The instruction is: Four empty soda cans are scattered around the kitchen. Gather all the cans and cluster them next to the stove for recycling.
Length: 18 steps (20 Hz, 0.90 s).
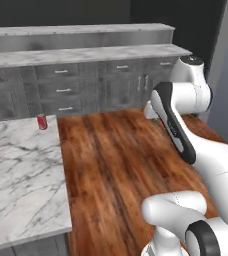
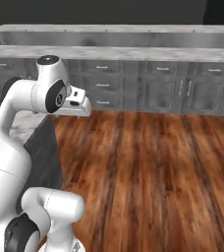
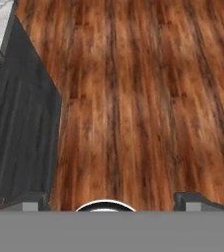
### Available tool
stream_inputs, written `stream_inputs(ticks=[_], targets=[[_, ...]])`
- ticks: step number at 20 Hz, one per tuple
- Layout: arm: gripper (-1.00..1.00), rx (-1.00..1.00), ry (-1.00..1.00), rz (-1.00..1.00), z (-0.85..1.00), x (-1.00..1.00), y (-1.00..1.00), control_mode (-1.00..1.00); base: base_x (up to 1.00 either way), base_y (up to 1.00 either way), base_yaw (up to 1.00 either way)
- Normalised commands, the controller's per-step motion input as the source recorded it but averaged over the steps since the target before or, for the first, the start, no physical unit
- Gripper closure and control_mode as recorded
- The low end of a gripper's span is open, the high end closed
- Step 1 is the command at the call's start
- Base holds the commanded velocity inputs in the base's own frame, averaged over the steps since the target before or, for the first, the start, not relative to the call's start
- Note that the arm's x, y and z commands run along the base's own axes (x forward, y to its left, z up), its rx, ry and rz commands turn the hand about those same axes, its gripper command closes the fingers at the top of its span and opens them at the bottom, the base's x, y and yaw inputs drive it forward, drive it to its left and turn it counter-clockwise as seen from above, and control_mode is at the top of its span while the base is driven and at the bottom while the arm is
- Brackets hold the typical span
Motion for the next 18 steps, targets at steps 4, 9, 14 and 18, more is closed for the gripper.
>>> stream_inputs(ticks=[4, 9, 14, 18], targets=[[-1.0, 0.0, 0.0, 0.0, 0.0, 0.0, 0.0, 1.0, 0.48, -0.2, 0.34], [-1.0, 0.0, 0.0, 0.0, 0.0, 0.0, 0.0, 1.0, 0.49, -0.19, 0.36], [-1.0, 0.0, 0.0, 0.0, 0.0, 0.0, 0.0, 1.0, 0.44, -0.35, 0.15], [-1.0, 0.0, 0.0, 0.0, 0.0, 0.0, 0.0, 1.0, 0.42, -0.44, 0.01]])
